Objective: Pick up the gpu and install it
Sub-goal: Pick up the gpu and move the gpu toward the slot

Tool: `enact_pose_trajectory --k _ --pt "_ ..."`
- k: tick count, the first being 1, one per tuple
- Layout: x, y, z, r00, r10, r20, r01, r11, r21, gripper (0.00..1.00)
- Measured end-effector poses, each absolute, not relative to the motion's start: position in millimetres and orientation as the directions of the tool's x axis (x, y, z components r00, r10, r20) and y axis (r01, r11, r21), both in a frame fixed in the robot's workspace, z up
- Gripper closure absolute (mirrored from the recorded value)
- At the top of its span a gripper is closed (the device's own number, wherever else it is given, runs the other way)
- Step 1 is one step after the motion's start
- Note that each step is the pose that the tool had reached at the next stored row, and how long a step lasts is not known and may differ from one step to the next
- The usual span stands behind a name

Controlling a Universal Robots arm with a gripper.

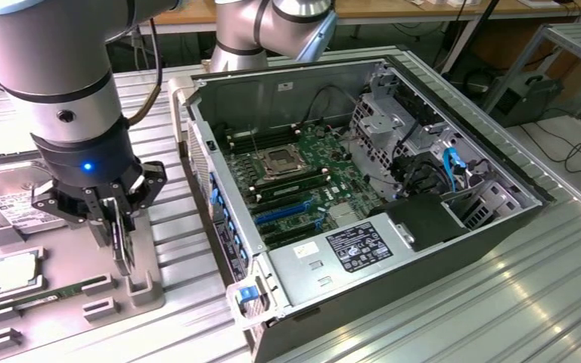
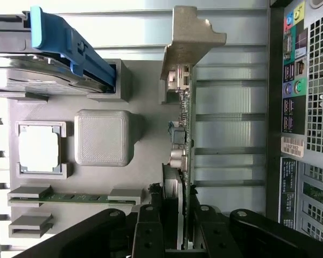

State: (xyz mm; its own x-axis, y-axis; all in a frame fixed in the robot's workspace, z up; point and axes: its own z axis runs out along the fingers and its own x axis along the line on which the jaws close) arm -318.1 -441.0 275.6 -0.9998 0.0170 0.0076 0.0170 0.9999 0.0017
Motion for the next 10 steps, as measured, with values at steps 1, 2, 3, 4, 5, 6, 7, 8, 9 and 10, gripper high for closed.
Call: enact_pose_trajectory --k 1,2,3,4,5,6,7,8,9,10 --pt "-318.1 -441.0 276.3 -1.0 0.017 0.008 0.017 1.0 0.002 0.73" --pt "-318.1 -441.0 276.6 -1.0 0.017 0.008 0.017 1.0 0.002 0.73" --pt "-318.1 -441.0 277.4 -1.0 0.017 0.008 0.017 1.0 0.002 0.73" --pt "-318.0 -441.0 278.0 -1.0 0.017 0.008 0.017 1.0 0.002 0.73" --pt "-318.0 -441.0 278.4 -1.0 0.017 0.008 0.017 1.0 0.002 0.73" --pt "-318.0 -441.0 278.6 -1.0 0.017 0.007 0.017 1.0 0.002 0.73" --pt "-318.0 -441.0 279.1 -1.0 0.017 0.008 0.017 1.0 0.002 0.73" --pt "-318.0 -441.0 279.5 -1.0 0.017 0.008 0.017 1.0 0.002 0.73" --pt "-318.1 -441.0 279.8 -1.0 0.017 0.008 0.017 1.0 0.002 0.73" --pt "-318.0 -441.0 280.1 -1.0 0.017 0.008 0.017 1.0 0.002 0.73"
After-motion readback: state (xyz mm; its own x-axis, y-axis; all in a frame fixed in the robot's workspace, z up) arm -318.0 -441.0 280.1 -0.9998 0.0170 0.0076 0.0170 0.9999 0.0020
